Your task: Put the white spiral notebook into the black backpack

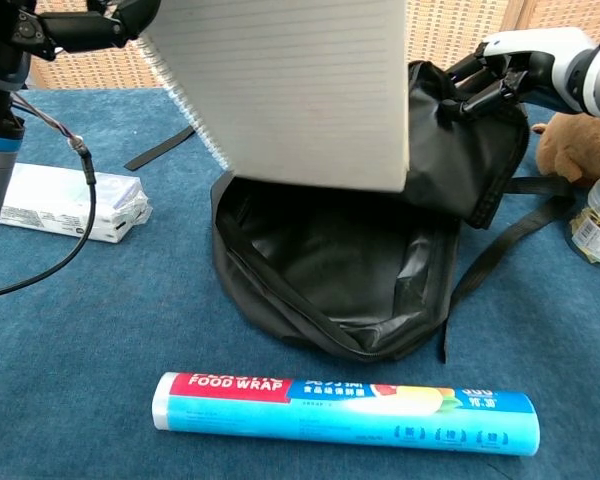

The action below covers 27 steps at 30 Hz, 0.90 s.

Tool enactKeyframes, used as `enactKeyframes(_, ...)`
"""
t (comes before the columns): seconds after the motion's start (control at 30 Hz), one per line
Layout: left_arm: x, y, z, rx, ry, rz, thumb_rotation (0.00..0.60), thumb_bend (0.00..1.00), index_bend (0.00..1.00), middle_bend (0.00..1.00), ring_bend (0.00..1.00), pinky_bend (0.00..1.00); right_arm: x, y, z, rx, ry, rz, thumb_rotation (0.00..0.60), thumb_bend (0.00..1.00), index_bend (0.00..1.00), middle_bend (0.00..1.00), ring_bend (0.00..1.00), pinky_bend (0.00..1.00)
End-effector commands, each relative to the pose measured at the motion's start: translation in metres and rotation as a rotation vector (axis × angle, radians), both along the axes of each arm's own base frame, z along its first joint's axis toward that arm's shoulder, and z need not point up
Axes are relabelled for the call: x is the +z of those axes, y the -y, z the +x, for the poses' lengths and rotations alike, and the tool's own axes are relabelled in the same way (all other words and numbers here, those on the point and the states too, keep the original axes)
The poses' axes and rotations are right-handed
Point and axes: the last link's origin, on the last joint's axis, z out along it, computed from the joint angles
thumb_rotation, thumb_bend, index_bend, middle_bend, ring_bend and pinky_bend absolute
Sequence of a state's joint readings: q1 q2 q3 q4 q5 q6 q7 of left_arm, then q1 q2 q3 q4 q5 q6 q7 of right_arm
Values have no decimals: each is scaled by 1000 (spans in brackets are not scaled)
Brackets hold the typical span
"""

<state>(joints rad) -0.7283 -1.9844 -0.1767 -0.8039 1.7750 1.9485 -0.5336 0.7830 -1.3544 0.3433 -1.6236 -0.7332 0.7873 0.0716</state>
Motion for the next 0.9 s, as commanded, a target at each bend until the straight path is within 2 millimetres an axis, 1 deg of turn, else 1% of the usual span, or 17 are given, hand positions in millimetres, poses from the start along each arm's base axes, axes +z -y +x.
enactKeyframes(0.03, -3, 0, 3, -11, -15, 5, 600, 537, 765, 596, 563, 638, 1, 1, 1, 8, 3, 8, 600, 607, 611, 620, 517, 362)
enactKeyframes(0.33, -13, -2, 11, -47, -43, -4, 600, 533, 765, 596, 562, 638, 2, 1, 1, 12, 22, 26, 600, 607, 612, 622, 517, 354)
enactKeyframes(0.6, -32, -2, 4, -47, -116, -36, 600, 534, 765, 596, 562, 638, 5, 2, 2, 11, 32, 31, 600, 607, 612, 622, 518, 334)
enactKeyframes(0.67, -40, -1, 4, -54, -151, -38, 600, 534, 765, 596, 562, 638, 5, 2, 2, 14, 30, 35, 600, 607, 612, 622, 517, 334)
enactKeyframes(0.9, -55, 0, 4, -59, -211, -70, 600, 533, 765, 596, 561, 638, 5, 1, 4, 20, 25, 43, 600, 606, 612, 622, 517, 332)
